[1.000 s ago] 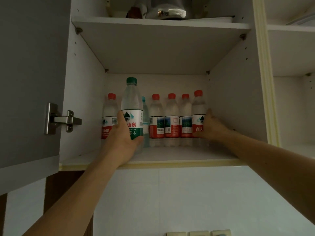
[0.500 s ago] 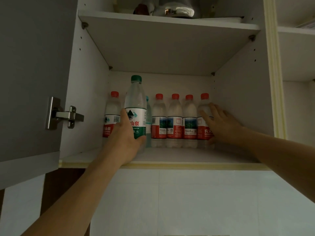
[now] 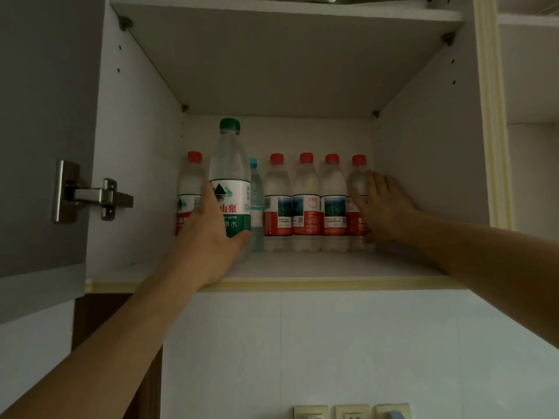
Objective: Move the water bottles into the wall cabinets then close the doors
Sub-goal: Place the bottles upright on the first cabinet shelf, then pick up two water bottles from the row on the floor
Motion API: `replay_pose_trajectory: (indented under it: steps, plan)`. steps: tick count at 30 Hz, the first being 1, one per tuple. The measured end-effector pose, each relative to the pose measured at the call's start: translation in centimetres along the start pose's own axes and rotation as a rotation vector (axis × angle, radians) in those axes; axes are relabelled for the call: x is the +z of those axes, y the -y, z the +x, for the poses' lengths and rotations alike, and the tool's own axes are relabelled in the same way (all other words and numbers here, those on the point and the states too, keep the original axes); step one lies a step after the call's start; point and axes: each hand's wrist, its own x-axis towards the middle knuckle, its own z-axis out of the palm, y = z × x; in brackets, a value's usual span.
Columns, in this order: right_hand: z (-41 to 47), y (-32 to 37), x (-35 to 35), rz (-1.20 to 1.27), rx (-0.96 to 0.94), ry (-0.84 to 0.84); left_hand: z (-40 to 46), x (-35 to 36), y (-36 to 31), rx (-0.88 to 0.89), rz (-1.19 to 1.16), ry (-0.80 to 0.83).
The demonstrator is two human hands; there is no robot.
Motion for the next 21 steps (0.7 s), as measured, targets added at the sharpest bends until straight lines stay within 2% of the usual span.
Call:
replay_pose_trajectory:
  steps: [5, 8, 12, 17, 21]
  plan:
    - [-0.5, 0.9, -0.9, 0.127, 0.063, -0.047, -0.3, -0.1, -0.5, -0.029, 0.014, -0.017]
    - [-1.9, 0.8, -2.9, 0.368, 0.066, -0.151, -0.9, -0.3, -1.1, -0.021, 0.087, -0.077]
    - [-5.7, 0.9, -5.8, 0.774, 0.017, -0.133, -2.5, -0.5, -2.5, 0.099, 0.2, -0.264]
    - [-12.3, 0.8, -8.2, 0.958, -0.035, -0.369, -5.5, -0.6, -4.8, 0.279, 0.053, -0.386]
    - [-18.4, 2.1, -10.2, 1.207, -0.013, -0.465, -10.1, 0.1, -7.2, 0.347, -0.129, -0.304]
